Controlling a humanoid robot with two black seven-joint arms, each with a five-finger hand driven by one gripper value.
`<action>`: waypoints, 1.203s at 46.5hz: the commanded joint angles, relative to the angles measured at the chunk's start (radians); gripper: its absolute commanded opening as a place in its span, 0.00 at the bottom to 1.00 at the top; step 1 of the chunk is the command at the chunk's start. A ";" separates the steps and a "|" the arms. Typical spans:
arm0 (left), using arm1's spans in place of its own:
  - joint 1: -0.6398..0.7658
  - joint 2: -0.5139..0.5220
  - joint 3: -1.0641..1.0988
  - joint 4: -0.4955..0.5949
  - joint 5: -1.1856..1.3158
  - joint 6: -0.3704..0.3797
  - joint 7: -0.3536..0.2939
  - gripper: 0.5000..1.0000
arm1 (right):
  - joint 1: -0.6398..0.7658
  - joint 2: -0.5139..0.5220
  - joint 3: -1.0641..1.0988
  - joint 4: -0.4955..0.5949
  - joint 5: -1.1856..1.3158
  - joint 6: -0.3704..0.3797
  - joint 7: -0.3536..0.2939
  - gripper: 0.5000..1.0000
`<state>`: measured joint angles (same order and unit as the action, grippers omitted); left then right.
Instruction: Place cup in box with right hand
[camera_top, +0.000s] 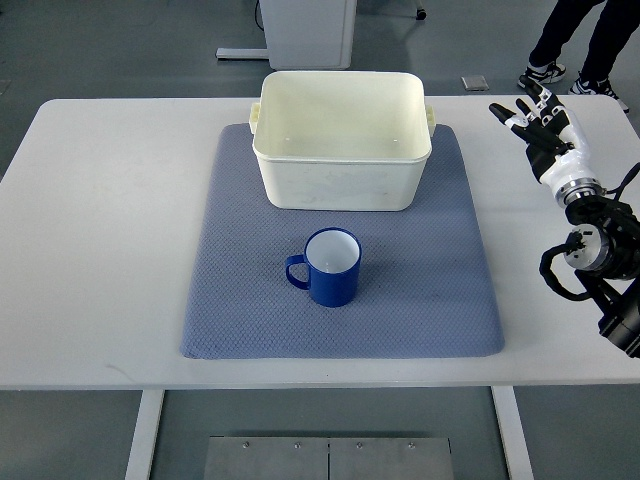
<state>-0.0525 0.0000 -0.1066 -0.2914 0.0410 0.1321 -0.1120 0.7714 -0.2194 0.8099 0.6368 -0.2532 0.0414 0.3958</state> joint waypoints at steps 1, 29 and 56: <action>-0.001 0.000 0.001 0.000 0.000 0.000 -0.001 1.00 | 0.000 0.000 0.000 0.001 0.000 0.000 0.000 1.00; 0.011 0.000 0.004 0.000 0.000 -0.005 -0.003 1.00 | 0.003 0.000 0.000 0.000 0.000 0.000 0.000 1.00; 0.011 0.000 0.002 0.000 0.000 -0.003 -0.003 1.00 | 0.016 0.000 0.000 0.000 0.000 0.001 0.000 1.00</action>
<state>-0.0414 0.0000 -0.1044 -0.2917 0.0418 0.1289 -0.1149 0.7824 -0.2184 0.8101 0.6368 -0.2531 0.0427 0.3958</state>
